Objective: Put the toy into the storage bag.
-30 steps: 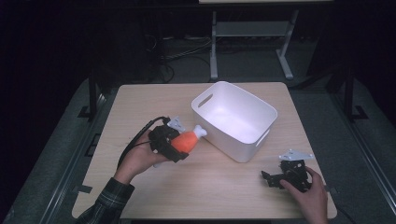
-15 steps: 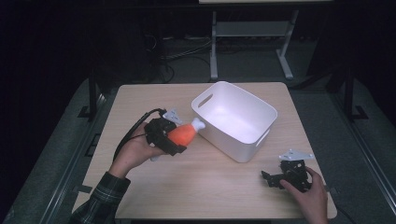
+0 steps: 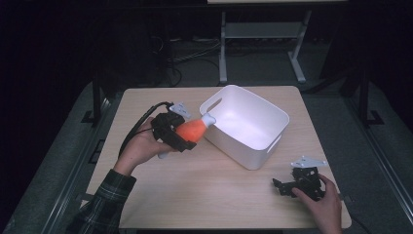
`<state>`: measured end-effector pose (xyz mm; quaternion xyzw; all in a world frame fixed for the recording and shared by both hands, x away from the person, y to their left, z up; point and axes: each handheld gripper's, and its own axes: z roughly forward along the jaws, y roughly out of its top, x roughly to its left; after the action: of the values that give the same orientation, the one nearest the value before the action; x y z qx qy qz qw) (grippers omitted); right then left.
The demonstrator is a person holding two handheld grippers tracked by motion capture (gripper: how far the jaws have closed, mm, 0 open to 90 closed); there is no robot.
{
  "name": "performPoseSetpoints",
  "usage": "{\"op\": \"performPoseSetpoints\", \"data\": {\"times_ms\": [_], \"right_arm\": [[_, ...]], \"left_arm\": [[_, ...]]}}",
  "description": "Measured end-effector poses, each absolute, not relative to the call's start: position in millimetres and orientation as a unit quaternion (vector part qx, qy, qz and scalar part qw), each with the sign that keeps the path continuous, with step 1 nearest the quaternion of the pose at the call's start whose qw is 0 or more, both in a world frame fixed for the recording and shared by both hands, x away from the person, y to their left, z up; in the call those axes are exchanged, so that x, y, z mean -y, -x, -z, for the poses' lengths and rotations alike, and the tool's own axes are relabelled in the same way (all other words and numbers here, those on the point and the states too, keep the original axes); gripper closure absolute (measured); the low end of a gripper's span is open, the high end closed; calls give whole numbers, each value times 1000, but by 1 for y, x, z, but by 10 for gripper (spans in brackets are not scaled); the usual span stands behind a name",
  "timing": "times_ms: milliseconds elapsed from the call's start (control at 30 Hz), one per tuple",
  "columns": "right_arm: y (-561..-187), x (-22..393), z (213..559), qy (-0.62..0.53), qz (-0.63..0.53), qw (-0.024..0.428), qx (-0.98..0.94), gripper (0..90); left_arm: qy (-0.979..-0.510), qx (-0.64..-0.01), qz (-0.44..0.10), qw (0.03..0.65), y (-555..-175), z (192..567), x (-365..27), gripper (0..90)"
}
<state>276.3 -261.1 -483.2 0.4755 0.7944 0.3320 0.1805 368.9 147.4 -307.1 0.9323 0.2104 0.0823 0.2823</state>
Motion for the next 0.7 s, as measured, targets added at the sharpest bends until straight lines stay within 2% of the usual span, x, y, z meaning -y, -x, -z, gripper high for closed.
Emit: {"op": "performPoseSetpoints", "data": {"times_ms": [700], "right_arm": [[-276, 261, 483, -476, -332, 180, -794, 0]], "left_arm": [[-932, -205, -92, 285, -399, 286, -130, 205]]}}
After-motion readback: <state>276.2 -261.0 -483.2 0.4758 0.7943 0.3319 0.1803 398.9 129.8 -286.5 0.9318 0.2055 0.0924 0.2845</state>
